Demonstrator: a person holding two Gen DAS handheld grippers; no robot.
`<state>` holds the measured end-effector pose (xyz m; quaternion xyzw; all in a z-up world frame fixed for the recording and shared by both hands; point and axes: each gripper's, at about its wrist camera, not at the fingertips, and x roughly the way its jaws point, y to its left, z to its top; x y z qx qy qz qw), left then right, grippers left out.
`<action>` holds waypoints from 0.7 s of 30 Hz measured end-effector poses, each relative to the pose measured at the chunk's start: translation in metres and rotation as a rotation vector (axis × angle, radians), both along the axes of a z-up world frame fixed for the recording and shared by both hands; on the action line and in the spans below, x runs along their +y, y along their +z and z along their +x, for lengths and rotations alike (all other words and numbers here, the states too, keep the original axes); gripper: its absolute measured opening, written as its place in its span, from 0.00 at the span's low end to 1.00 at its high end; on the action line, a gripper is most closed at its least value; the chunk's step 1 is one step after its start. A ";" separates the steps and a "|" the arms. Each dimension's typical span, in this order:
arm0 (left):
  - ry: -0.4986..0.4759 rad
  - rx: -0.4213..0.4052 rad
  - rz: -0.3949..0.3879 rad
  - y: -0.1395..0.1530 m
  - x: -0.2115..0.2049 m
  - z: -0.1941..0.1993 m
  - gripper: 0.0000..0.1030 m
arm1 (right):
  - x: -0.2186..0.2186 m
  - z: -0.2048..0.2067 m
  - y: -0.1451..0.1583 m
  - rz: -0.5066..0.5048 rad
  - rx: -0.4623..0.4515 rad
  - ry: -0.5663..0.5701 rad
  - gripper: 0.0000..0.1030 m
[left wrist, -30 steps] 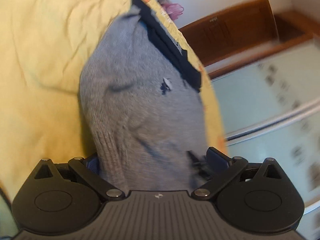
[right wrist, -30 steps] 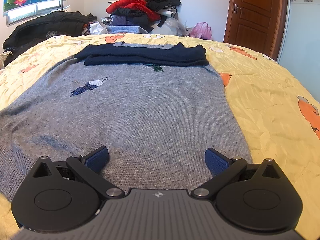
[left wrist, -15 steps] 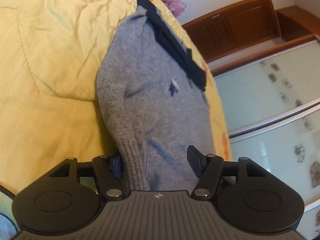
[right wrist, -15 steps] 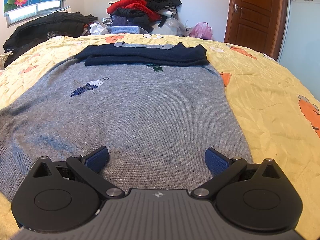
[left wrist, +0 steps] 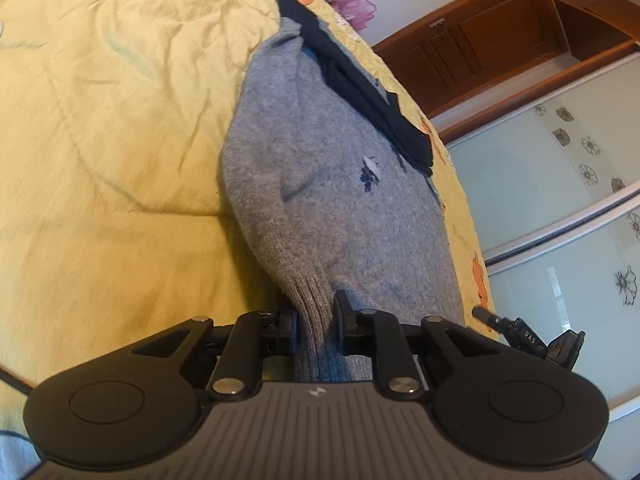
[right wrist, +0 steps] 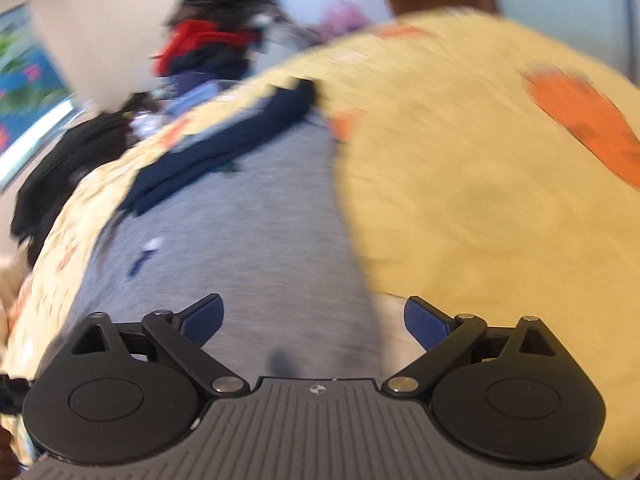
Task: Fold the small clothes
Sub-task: 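Move the left gripper to the grey sweater hem and grasp it, then grasp the hem with the right gripper while the left gripper holds it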
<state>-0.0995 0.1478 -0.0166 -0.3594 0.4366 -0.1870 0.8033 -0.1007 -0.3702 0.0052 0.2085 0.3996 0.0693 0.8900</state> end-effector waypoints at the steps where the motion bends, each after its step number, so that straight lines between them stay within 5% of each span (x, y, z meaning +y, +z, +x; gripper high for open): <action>1: -0.006 -0.005 0.003 0.001 -0.002 0.002 0.16 | -0.010 -0.004 0.001 0.020 0.007 0.001 0.84; 5: -0.050 0.007 0.022 0.000 -0.009 0.010 0.17 | -0.024 -0.012 0.000 0.146 0.077 0.076 0.85; 10: -0.053 0.035 0.015 -0.003 -0.007 0.012 0.17 | -0.029 -0.005 -0.014 0.429 0.204 0.179 0.85; 21: -0.081 0.091 -0.105 -0.011 0.005 0.006 0.18 | -0.024 -0.008 -0.022 0.598 0.257 0.256 0.76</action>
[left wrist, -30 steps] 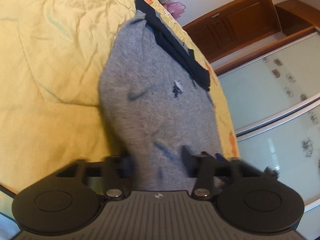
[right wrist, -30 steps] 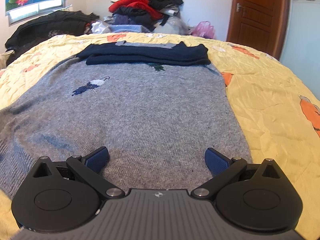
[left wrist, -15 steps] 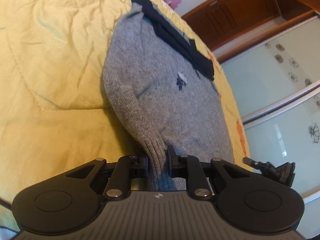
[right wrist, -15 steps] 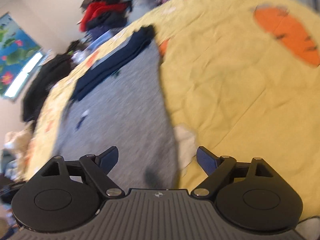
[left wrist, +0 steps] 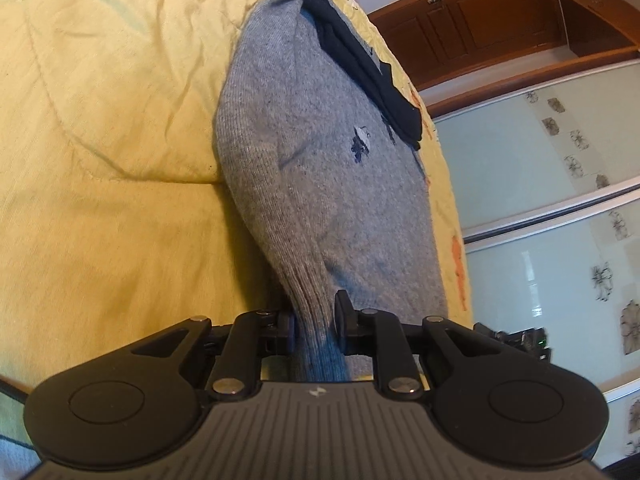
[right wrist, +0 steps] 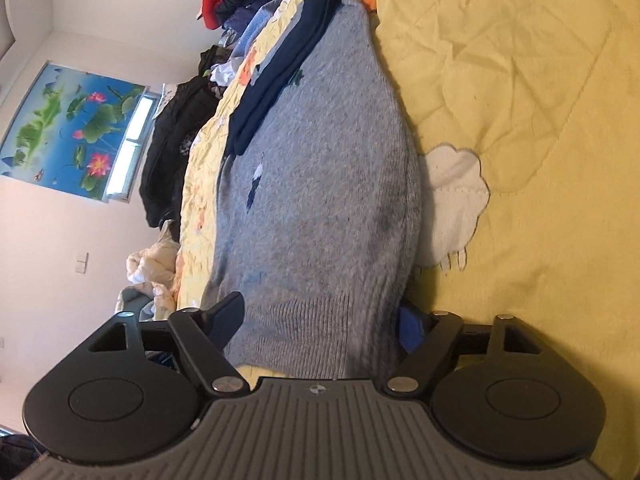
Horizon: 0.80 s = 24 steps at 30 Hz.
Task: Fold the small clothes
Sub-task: 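Grasp the hem with the right gripper while the left gripper holds it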
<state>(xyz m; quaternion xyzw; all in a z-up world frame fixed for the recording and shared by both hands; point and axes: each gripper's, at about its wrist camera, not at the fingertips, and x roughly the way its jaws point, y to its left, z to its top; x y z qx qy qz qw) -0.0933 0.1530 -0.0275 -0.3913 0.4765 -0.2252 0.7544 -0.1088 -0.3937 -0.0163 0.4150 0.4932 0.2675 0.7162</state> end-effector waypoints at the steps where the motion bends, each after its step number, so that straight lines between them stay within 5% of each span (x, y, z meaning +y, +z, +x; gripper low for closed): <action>1: -0.003 0.000 0.011 0.000 -0.001 0.000 0.18 | 0.000 -0.002 -0.001 0.013 -0.002 -0.001 0.76; 9: -0.005 0.008 0.051 0.005 -0.001 0.000 0.18 | -0.013 0.011 -0.006 0.084 -0.009 -0.086 0.74; 14: 0.041 -0.016 0.099 0.010 0.009 -0.006 0.17 | -0.004 0.013 -0.007 0.050 -0.018 -0.025 0.72; 16: 0.035 -0.019 0.123 0.010 0.009 -0.007 0.16 | -0.004 0.012 -0.007 0.039 -0.019 -0.020 0.66; 21: -0.001 -0.054 0.179 0.017 0.001 -0.007 0.14 | -0.008 0.010 -0.015 -0.026 0.032 -0.043 0.22; 24: 0.015 -0.074 0.209 0.023 0.004 -0.009 0.12 | -0.006 0.004 -0.015 -0.085 0.004 -0.049 0.17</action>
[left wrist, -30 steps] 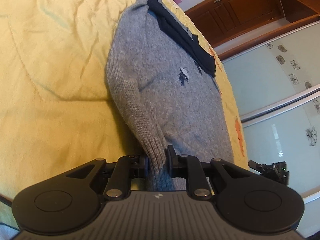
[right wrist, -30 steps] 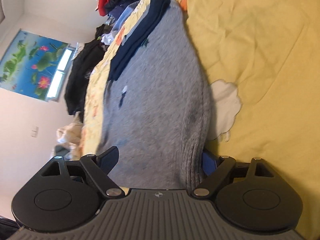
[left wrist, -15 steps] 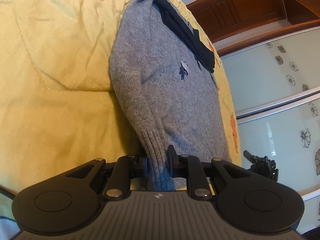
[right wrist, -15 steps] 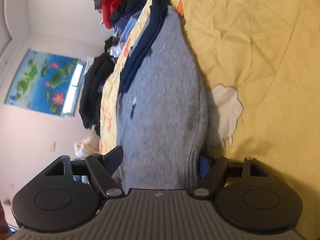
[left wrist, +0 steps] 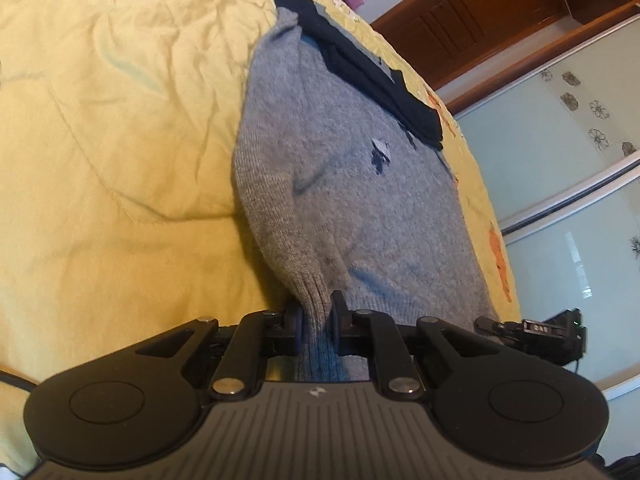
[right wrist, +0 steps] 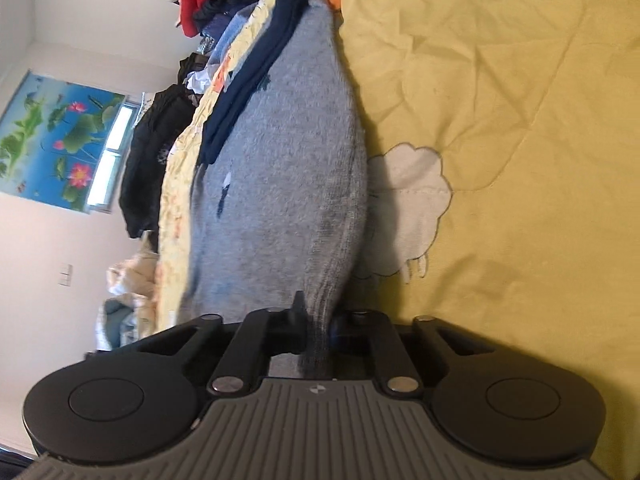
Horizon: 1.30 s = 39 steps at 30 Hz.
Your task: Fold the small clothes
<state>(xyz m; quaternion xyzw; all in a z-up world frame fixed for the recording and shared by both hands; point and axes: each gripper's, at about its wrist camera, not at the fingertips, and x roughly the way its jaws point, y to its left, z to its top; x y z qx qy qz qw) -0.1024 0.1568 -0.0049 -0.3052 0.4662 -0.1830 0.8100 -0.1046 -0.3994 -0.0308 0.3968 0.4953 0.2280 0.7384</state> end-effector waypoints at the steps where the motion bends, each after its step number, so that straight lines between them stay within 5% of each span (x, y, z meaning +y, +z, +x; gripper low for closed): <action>1: 0.012 -0.016 0.015 0.004 0.002 -0.001 0.11 | 0.000 -0.002 0.003 -0.022 -0.020 -0.001 0.17; 6: -0.003 -0.106 0.033 0.026 0.004 -0.001 0.10 | -0.003 -0.003 0.026 -0.046 -0.137 -0.002 0.16; 9: -0.006 -0.089 0.047 0.023 0.001 0.004 0.10 | 0.001 0.002 0.024 -0.076 -0.119 0.029 0.16; 17: 0.049 -0.215 -0.080 0.061 0.011 0.019 0.10 | -0.006 0.019 0.067 0.035 -0.291 -0.005 0.16; 24: 0.114 -0.339 -0.200 0.088 0.025 0.083 0.10 | -0.006 0.084 0.096 0.147 -0.452 -0.100 0.16; 29: 0.085 -0.340 -0.137 0.091 0.016 0.139 0.10 | 0.007 0.150 0.092 0.175 -0.439 -0.111 0.16; 31: 0.056 -0.371 0.013 0.098 0.004 0.136 0.10 | 0.015 0.159 0.088 0.168 -0.421 -0.083 0.16; 34: 0.040 -0.557 0.509 0.103 -0.038 0.099 0.11 | 0.021 0.155 0.084 0.160 -0.411 -0.052 0.16; 36: -0.031 -0.643 0.743 0.090 -0.066 0.073 0.16 | 0.019 0.151 0.079 0.161 -0.393 -0.055 0.16; 39: -0.233 -0.771 0.984 0.063 -0.107 0.029 0.27 | 0.013 0.148 0.070 0.162 -0.362 -0.072 0.16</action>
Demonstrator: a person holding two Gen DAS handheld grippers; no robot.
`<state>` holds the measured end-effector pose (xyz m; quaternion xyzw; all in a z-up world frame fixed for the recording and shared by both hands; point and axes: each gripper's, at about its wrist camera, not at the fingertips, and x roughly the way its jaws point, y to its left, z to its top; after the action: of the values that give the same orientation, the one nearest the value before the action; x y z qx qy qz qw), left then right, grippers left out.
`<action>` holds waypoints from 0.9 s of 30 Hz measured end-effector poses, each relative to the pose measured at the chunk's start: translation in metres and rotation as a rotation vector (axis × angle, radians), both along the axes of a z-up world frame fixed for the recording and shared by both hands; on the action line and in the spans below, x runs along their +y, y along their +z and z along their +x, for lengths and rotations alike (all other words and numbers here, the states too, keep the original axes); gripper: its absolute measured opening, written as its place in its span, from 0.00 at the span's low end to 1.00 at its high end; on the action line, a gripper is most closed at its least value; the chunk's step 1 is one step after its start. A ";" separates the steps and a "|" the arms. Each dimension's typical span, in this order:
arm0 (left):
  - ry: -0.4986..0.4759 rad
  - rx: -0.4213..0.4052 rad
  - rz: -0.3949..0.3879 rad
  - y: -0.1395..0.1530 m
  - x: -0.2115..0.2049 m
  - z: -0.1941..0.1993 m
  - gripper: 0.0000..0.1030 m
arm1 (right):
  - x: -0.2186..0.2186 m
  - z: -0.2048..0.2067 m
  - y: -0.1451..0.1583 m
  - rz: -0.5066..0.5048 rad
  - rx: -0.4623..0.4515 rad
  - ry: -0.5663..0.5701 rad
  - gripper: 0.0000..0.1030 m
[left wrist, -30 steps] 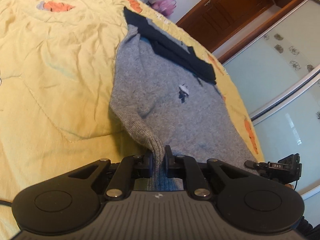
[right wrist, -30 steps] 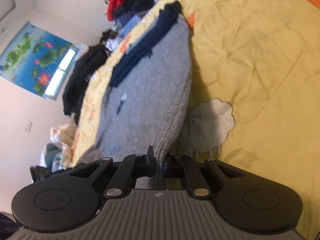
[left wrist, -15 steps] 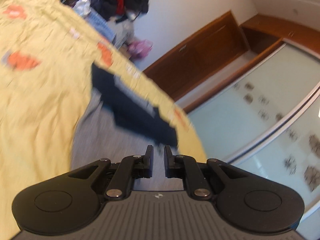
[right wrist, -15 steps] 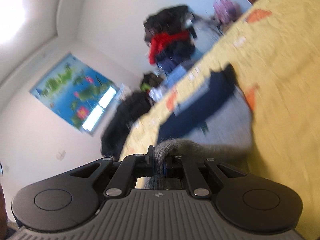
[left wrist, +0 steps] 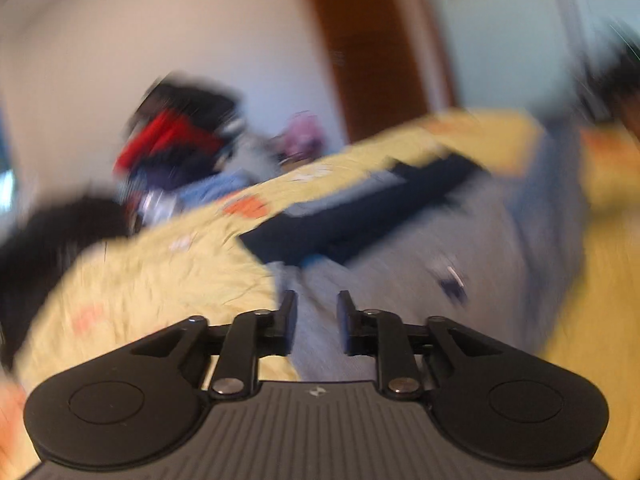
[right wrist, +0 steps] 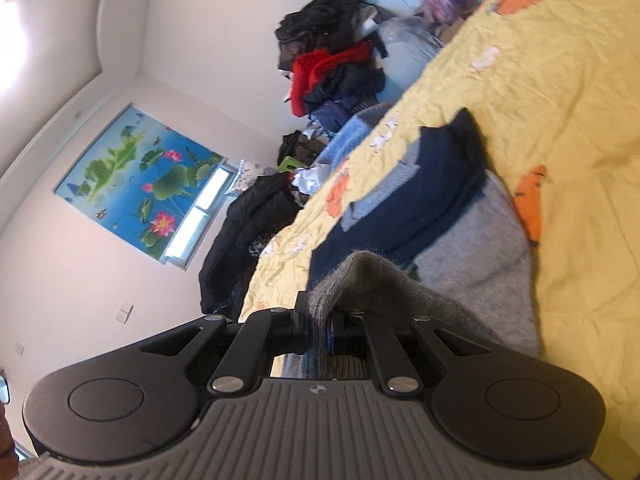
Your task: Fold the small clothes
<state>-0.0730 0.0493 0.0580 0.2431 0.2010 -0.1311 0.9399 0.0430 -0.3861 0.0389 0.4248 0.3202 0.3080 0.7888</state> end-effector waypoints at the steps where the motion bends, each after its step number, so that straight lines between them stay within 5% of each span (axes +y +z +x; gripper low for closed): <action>1: -0.068 -0.029 0.100 -0.011 -0.013 -0.015 0.37 | -0.001 -0.001 -0.001 0.002 0.007 -0.005 0.16; 4: -0.230 -0.084 0.291 -0.038 -0.036 -0.043 0.67 | 0.000 -0.008 0.000 0.003 -0.004 -0.001 0.16; 14: -0.372 -0.042 0.312 -0.045 -0.048 -0.040 0.67 | 0.001 -0.026 0.015 -0.010 -0.025 0.011 0.17; 27: -0.398 -0.012 0.358 -0.056 -0.051 -0.032 0.67 | 0.008 -0.023 0.015 -0.012 -0.022 0.033 0.17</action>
<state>-0.1050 -0.0016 0.0017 0.4408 0.1639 -0.2742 0.8388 0.0202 -0.3782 0.0539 0.4113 0.3203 0.3236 0.7896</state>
